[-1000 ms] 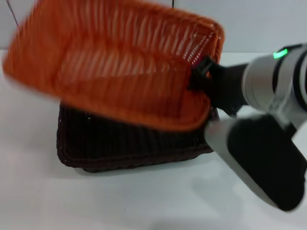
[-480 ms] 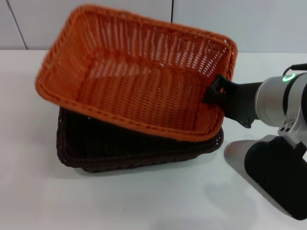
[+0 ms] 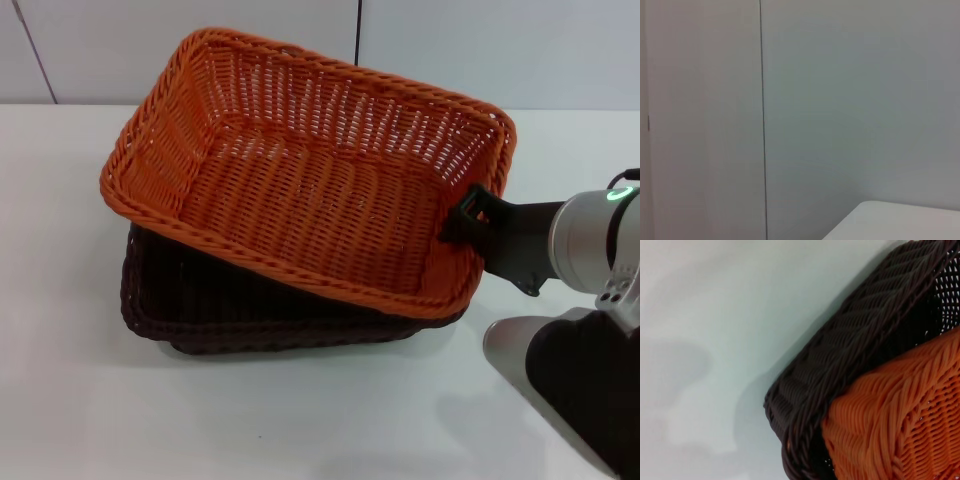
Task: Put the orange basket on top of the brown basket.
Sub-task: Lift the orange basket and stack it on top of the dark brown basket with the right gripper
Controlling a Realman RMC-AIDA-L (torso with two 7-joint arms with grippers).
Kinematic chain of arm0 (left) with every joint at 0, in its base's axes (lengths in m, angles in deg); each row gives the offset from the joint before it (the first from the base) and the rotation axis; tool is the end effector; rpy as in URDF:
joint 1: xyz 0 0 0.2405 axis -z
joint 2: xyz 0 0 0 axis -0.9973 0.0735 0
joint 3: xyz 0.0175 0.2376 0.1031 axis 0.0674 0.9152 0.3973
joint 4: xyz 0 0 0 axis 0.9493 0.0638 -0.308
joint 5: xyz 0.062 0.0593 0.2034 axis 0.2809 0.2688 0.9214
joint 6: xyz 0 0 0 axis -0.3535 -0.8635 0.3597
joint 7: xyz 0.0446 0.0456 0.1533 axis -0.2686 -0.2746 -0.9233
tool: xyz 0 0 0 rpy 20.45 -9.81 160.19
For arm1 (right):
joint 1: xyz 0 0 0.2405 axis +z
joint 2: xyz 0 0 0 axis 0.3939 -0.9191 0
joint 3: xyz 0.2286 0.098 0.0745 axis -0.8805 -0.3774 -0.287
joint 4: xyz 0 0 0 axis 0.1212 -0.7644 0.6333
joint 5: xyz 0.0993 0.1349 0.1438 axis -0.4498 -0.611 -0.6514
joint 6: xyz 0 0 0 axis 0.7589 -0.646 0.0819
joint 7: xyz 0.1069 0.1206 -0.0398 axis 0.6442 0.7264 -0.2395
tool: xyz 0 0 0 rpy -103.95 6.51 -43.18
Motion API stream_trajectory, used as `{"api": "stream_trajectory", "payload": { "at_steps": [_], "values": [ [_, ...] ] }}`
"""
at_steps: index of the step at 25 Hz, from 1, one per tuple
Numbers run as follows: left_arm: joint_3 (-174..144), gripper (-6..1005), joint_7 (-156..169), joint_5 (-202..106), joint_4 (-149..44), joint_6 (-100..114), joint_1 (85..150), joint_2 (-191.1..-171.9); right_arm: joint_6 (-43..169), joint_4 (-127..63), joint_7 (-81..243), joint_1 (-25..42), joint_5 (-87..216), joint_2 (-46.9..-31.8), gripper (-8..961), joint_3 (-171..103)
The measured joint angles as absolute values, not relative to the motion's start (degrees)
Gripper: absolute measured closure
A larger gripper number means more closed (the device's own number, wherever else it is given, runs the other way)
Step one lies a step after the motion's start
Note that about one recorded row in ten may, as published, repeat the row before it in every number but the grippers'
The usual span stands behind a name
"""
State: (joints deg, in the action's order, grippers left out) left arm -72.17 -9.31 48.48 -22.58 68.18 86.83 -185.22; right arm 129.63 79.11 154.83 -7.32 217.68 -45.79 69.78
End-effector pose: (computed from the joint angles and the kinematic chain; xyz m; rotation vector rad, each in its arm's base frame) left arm -0.4246 0.2369 0.0176 -1.0520 -0.7138 -0.3784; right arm 0.1037 0.3122 -0.0263 -2.1664 -1.4858 -0.8861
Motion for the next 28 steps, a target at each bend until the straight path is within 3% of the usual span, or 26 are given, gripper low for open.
{"api": "stream_trajectory", "payload": {
  "at_steps": [7, 17, 28],
  "values": [
    [-72.2, 213, -9.4, 48.5, -22.1, 67.8, 88.0, -185.05, 126.3, 78.8, 154.9, -9.6, 217.7, -45.73, 743, 70.6],
    [-72.5, 214, -9.8, 48.6, -23.0, 64.7, 90.3, -184.94, 124.9, 82.4, 154.9, -13.6, 217.7, -45.98, 350, 74.4],
    [-72.6, 214, -9.8, 48.8, -24.7, 64.6, 91.3, -184.82, 125.9, 83.0, 156.2, -15.5, 217.6, -46.02, 350, 81.6]
  ]
}}
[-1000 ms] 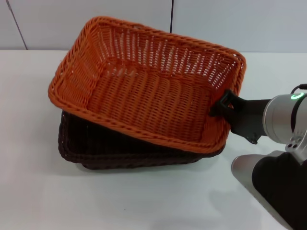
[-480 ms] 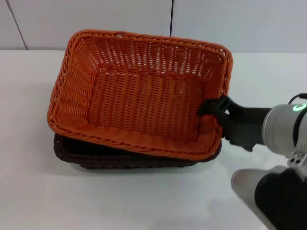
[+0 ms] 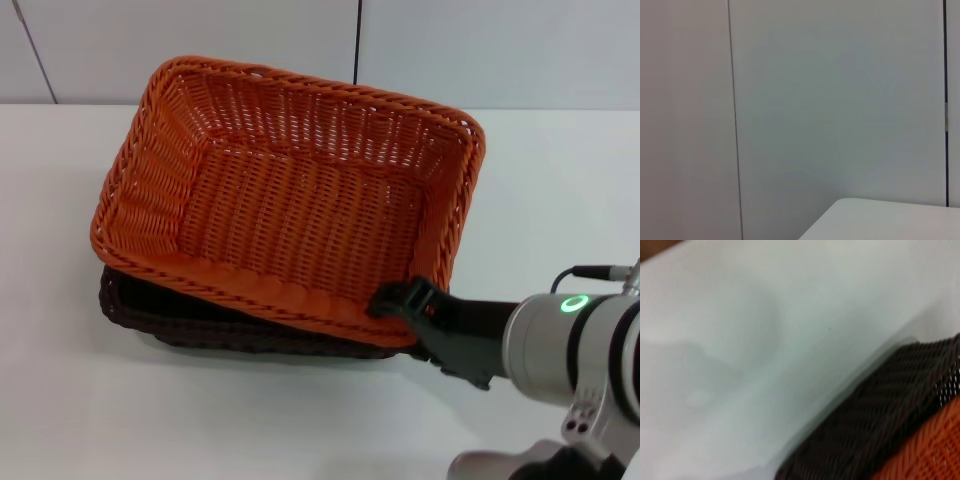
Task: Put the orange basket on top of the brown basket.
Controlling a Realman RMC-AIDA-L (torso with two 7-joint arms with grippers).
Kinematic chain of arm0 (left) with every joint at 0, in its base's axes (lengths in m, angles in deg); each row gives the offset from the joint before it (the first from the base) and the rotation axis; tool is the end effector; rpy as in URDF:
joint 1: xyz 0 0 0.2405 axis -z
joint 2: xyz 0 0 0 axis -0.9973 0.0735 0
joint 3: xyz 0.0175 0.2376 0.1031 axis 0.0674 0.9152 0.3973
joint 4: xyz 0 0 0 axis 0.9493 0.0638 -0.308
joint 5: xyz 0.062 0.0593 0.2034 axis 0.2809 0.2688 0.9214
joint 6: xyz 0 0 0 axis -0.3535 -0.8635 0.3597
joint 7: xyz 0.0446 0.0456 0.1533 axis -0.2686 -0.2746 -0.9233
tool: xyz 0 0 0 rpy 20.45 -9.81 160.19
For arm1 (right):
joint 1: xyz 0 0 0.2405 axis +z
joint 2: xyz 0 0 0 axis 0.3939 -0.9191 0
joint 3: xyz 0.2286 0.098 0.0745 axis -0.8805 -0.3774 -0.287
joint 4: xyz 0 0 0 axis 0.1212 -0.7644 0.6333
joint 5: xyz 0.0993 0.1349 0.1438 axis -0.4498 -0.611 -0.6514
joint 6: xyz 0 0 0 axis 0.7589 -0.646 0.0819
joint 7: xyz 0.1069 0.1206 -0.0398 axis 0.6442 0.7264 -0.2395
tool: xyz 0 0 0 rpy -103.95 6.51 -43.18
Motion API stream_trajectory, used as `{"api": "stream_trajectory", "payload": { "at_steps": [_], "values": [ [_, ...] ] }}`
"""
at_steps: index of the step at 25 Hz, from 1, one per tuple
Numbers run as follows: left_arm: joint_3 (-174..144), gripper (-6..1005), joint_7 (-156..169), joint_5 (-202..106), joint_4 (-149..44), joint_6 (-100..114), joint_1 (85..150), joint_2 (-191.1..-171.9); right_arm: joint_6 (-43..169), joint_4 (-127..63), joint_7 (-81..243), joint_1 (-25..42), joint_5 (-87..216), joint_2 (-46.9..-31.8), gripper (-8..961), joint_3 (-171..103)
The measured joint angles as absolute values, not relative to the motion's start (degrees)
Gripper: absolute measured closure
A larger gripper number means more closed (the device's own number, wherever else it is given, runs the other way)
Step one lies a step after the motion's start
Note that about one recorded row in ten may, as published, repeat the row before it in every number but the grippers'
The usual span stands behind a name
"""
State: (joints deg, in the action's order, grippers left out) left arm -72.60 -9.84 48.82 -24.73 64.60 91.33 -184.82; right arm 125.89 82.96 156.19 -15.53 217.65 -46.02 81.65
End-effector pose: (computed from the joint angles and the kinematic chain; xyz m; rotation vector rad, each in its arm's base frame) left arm -0.4208 0.2648 0.0145 -1.1194 -0.7063 -0.3692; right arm 0.0975 0.2600 -0.0632 -2.2256 -1.5773 -0.7337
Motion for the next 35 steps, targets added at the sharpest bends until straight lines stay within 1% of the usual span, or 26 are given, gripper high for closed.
{"api": "stream_trajectory", "payload": {
  "at_steps": [11, 16, 17, 19, 21, 22, 23, 25, 26, 28, 29, 30, 32, 33, 35],
  "values": [
    [-72.6, 213, -9.9, 48.8, -25.0, 64.6, 91.4, -184.70, 119.9, 82.2, 156.6, -16.4, 217.2, -45.93, 351, 87.7],
    [-72.6, 213, -9.9, 48.8, -25.5, 64.7, 91.4, -184.71, 113.6, 81.8, 161.4, -16.3, 215.0, -45.93, 351, 91.1],
    [-72.7, 213, -9.9, 48.6, -25.5, 65.3, 91.0, -184.74, 107.5, 80.8, 166.3, -16.3, 214.5, -45.94, 351, 92.1],
    [-72.7, 213, -9.8, 48.5, -25.5, 65.7, 90.8, -184.76, 103.4, 80.1, 169.5, -16.3, 214.5, -45.97, 351, 92.2],
    [-72.8, 214, -9.7, 48.4, -25.4, 66.4, 90.4, -184.81, 92.7, 78.1, 177.9, -16.3, 214.7, -46.08, 351, 91.0],
    [-72.9, 214, -9.5, 48.4, -25.4, 68.3, 89.8, -184.90, 82.7, 76.1, 189.3, -16.3, 214.5, -46.13, 351, 87.3],
    [-72.8, 214, -9.4, 48.5, -25.2, 69.7, 89.3, -184.92, 82.7, 76.1, 189.3, -16.3, 214.5, -46.13, 351, 87.3],
    [-72.8, 214, -9.0, 48.5, -24.9, 71.0, 88.5, -184.87, 75.4, 74.2, 202.0, -16.3, 214.0, -45.98, 351, 82.7],
    [-72.8, 213, -9.0, 48.5, -24.9, 71.0, 88.5, -184.87, 72.0, 73.0, 208.5, -16.9, 213.8, -45.87, 350, 80.2],
    [-72.9, 213, -5.6, 48.8, -25.2, 72.2, 87.7, -184.74, 60.8, 68.7, 222.3, -21.0, 212.8, -45.81, 350, 74.2],
    [-72.9, 213, -5.3, 48.8, -25.3, 72.3, 87.7, -184.74, 57.3, 67.3, 224.9, -22.6, 211.9, -45.81, 350, 72.6],
    [-72.9, 213, -5.3, 48.8, -25.3, 72.3, 87.7, -184.74, 57.3, 67.3, 224.9, -22.6, 211.9, -45.81, 350, 72.6],
    [-72.8, 214, -4.0, 48.8, -26.6, 72.6, 87.7, -184.68, 46.6, 62.7, 227.9, -27.6, 205.1, -45.85, 350, 69.0],
    [-72.8, 214, -4.0, 48.8, -26.6, 72.6, 87.7, -184.68, 46.6, 62.7, 227.9, -27.6, 205.1, -45.85, 350, 69.0],
    [-72.9, 214, -3.7, 48.8, -27.4, 72.6, 88.0, -184.65, 38.6, 58.4, 228.1, -29.8, 197.5, -45.79, 350, 67.5]
  ]
}}
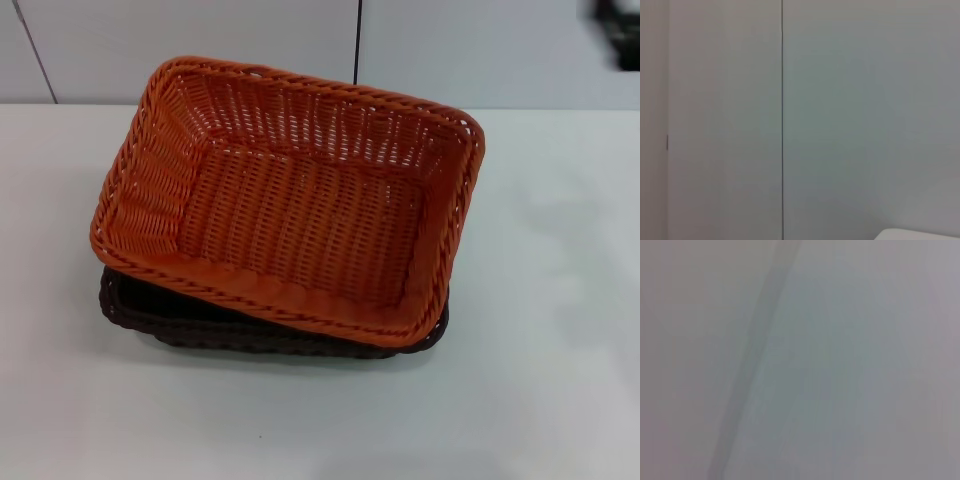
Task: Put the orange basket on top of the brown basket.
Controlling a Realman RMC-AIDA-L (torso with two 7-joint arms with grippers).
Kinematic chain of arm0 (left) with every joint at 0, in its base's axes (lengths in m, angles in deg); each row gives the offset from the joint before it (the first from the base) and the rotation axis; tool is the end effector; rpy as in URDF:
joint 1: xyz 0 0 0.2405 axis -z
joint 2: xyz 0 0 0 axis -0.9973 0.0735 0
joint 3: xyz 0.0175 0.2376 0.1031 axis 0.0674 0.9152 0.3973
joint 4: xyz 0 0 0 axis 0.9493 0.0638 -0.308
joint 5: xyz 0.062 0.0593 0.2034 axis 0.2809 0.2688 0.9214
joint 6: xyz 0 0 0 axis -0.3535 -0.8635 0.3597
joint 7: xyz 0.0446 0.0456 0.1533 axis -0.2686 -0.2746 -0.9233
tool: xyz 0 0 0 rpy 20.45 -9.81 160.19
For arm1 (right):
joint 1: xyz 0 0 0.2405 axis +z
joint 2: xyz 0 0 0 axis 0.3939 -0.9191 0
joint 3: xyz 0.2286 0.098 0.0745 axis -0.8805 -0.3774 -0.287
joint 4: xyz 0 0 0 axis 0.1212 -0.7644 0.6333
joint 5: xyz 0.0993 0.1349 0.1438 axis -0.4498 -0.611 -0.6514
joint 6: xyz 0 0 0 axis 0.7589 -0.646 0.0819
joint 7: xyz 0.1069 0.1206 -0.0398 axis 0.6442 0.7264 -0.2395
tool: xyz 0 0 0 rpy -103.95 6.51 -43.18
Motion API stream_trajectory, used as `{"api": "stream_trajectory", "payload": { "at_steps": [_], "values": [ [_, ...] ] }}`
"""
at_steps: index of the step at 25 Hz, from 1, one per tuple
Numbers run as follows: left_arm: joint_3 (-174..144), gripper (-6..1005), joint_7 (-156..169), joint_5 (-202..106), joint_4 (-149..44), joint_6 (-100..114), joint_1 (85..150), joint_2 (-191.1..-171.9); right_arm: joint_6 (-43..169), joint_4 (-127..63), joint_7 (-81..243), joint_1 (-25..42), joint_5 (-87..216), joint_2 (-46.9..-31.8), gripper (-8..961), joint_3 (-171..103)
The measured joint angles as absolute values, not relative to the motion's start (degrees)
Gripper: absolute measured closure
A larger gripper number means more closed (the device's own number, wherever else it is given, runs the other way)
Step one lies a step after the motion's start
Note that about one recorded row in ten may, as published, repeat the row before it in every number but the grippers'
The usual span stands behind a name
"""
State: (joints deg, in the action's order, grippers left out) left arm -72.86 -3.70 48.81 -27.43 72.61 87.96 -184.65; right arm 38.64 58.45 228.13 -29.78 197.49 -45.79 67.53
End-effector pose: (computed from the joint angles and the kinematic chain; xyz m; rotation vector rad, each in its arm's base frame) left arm -0.4334 0.2299 0.0377 -1.0015 -0.6703 -0.4165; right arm 0.1631 0.3480 0.0598 -1.5781 0.2999 0.6579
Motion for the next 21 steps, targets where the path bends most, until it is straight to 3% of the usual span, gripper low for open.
{"api": "stream_trajectory", "payload": {
  "at_steps": [6, 12, 21],
  "values": [
    [-72.9, 214, -0.8, 48.8, -28.3, 73.0, 87.9, -184.61, 19.6, 40.8, 234.7, -28.9, 189.2, -45.49, 351, 67.3],
    [-72.5, 214, -0.5, 48.8, -29.3, 74.9, 87.8, -184.68, 4.2, 20.0, 247.3, -22.3, 189.2, -45.53, 350, 68.5],
    [-72.4, 214, -0.4, 48.8, -29.5, 75.3, 87.4, -184.71, -5.7, 11.0, 247.7, -19.1, 189.0, -45.76, 350, 72.8]
  ]
}}
